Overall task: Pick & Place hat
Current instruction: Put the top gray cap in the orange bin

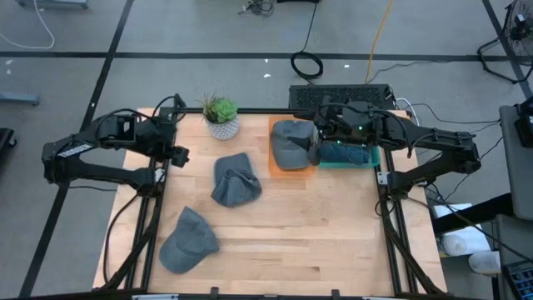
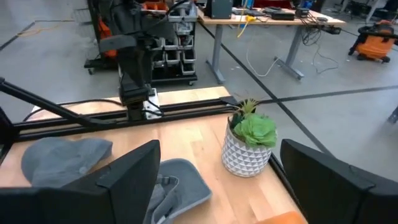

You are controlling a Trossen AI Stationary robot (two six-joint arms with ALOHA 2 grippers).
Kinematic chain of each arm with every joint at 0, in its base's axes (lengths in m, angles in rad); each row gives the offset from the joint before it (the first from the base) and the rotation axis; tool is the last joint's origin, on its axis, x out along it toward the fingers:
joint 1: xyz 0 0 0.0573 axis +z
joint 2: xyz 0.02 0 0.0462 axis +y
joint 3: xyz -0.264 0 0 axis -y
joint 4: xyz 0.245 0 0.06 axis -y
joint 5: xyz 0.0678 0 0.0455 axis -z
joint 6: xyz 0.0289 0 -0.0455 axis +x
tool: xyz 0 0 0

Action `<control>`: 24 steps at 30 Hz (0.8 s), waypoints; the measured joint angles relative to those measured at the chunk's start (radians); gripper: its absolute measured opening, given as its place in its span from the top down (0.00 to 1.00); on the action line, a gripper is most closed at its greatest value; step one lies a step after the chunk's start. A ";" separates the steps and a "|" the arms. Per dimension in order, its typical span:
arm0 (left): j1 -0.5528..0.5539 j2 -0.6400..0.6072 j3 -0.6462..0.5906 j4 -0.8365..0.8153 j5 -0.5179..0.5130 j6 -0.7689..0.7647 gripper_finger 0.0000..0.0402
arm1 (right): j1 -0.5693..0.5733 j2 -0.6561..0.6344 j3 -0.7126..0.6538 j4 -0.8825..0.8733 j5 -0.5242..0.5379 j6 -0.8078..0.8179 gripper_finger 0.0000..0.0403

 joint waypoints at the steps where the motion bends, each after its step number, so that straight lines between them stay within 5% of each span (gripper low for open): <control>1: -0.002 0.002 0.000 -0.011 -0.013 -0.025 0.43 | 0.000 0.000 0.000 0.000 0.000 -0.005 0.21; 9: -0.004 0.076 -0.061 -0.010 -0.088 -0.157 0.40 | 0.000 0.000 0.000 0.002 0.003 -0.051 0.21; 24: -0.004 0.151 -0.349 0.306 0.006 -0.255 0.04 | 0.001 0.000 0.000 -0.007 -0.076 -0.083 0.21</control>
